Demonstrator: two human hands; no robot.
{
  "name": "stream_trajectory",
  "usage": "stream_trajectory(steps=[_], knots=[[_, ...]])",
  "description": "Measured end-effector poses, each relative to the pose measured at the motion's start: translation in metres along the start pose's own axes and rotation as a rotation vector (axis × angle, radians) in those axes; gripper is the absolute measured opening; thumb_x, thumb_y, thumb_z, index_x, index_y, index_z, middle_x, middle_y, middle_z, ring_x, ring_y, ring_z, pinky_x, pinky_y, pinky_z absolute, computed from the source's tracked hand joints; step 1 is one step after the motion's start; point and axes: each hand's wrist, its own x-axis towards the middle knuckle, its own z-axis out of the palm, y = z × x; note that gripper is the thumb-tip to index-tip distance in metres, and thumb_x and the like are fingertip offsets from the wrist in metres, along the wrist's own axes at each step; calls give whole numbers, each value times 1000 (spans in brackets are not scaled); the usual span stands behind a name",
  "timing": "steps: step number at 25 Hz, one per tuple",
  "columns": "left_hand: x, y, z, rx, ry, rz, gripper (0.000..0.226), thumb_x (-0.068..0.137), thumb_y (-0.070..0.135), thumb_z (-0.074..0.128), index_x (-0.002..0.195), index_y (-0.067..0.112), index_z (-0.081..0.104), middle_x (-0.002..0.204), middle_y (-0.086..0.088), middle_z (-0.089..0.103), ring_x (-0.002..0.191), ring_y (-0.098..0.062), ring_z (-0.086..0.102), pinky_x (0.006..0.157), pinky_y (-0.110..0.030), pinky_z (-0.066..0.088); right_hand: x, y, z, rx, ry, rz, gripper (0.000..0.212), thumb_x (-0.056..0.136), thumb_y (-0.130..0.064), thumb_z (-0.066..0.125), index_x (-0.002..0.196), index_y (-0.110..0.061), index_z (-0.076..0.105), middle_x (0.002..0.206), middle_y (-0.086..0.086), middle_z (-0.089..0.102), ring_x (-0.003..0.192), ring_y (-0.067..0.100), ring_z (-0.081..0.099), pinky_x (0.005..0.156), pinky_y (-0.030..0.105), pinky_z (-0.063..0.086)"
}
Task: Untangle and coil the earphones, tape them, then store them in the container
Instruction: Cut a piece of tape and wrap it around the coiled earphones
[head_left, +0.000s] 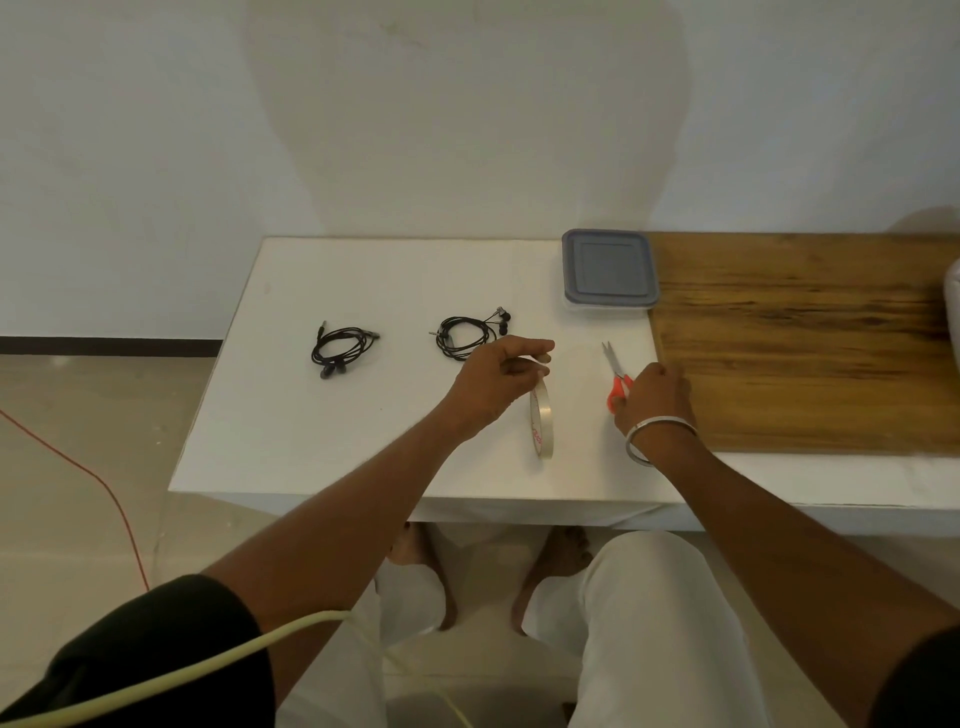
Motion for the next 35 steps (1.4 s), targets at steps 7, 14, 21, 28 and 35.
stream_trajectory(steps=[7, 14, 21, 28, 35], knots=[[0, 1, 1, 28, -14, 3, 38, 91, -7, 56, 127, 8, 61, 108, 0, 64, 95, -9, 69, 90, -25, 53, 7, -2, -2, -17, -132, 55, 40, 94, -40, 45, 93, -1, 56, 108, 21, 58, 87, 27, 56, 76, 33, 44], [-1, 4, 1, -80, -85, -90, 46, 84, 3, 71, 128, 11, 60, 111, 0, 62, 93, -8, 67, 89, -23, 54, 13, -1, -13, 78, -234, -14, 39, 89, -42, 55, 78, -6, 61, 78, 14, 58, 69, 27, 59, 62, 30, 46], [1, 9, -6, 4, -99, -61, 46, 87, 2, 68, 130, 12, 58, 123, -9, 60, 94, -8, 67, 79, -15, 54, 22, 5, -31, 361, -639, -43, 28, 89, -33, 60, 90, -6, 63, 76, 12, 70, 69, 24, 69, 65, 29, 56], [6, 10, -7, 16, -110, -72, 48, 87, -1, 66, 133, 11, 56, 126, -11, 58, 91, -8, 66, 72, -15, 54, 25, 2, -55, 200, -996, -62, 44, 75, -41, 75, 103, -11, 60, 99, 13, 66, 91, 23, 65, 76, 37, 59], [8, 15, -10, 73, -143, -51, 51, 88, -5, 63, 135, 11, 53, 126, -10, 56, 93, -10, 64, 71, -16, 56, 39, -12, -65, 137, -1005, -149, 26, 86, -29, 65, 105, -13, 59, 102, 11, 66, 91, 21, 66, 75, 37, 59]])
